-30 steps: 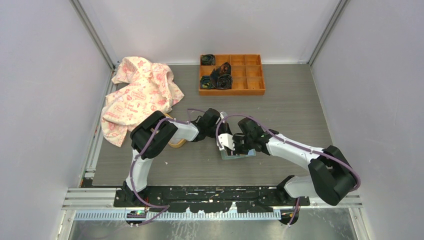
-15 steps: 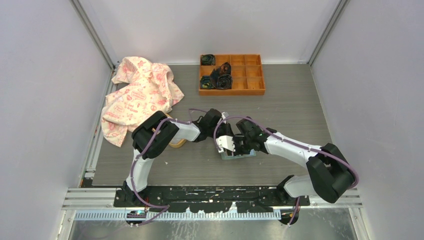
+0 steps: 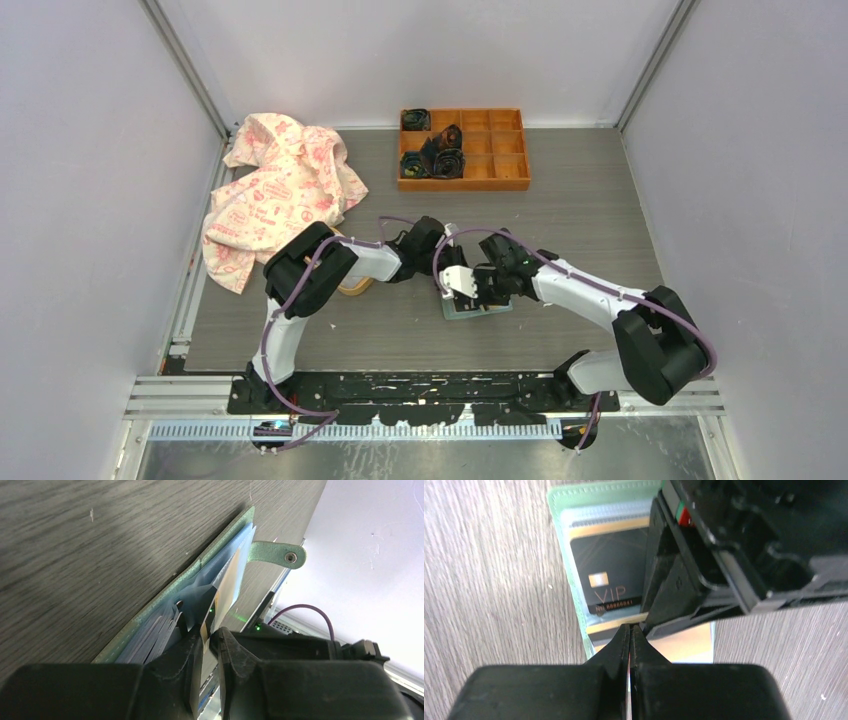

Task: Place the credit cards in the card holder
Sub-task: Insert the credit card into the card holder.

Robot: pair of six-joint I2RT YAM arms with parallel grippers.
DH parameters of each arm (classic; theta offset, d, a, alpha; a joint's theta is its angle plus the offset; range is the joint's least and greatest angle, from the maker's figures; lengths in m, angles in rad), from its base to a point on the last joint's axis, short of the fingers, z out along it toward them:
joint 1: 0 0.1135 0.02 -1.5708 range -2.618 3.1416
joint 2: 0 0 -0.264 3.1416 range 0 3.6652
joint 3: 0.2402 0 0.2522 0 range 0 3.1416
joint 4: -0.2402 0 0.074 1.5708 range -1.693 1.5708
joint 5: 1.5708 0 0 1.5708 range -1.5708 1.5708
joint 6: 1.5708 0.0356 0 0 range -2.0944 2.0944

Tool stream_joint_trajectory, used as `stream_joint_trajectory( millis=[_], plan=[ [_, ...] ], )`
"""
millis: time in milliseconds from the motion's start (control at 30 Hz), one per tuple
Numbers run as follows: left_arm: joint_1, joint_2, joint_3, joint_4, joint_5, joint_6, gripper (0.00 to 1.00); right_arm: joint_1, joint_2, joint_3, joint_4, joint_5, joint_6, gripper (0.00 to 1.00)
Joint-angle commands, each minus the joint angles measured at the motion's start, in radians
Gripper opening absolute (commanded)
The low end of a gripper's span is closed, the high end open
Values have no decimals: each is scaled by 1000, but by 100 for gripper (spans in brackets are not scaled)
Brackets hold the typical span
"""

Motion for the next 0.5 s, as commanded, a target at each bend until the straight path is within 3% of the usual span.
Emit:
stream_joint_trajectory(
  millis=[0,167,333,467],
  plan=[
    [1,16,-19,-156,-46,57,20,-27,0,26,-22,68,-18,1],
    [7,-13,-20,-168,-60,69,21,-42,-8,33,-26,51,-5,1],
    [9,-59,-25,-183,-84,92,23,-108,-79,48,-77,-160,38,2],
    [12,-88,-23,-210,-106,107,23,-128,-118,40,-78,-214,43,2]
  ],
)
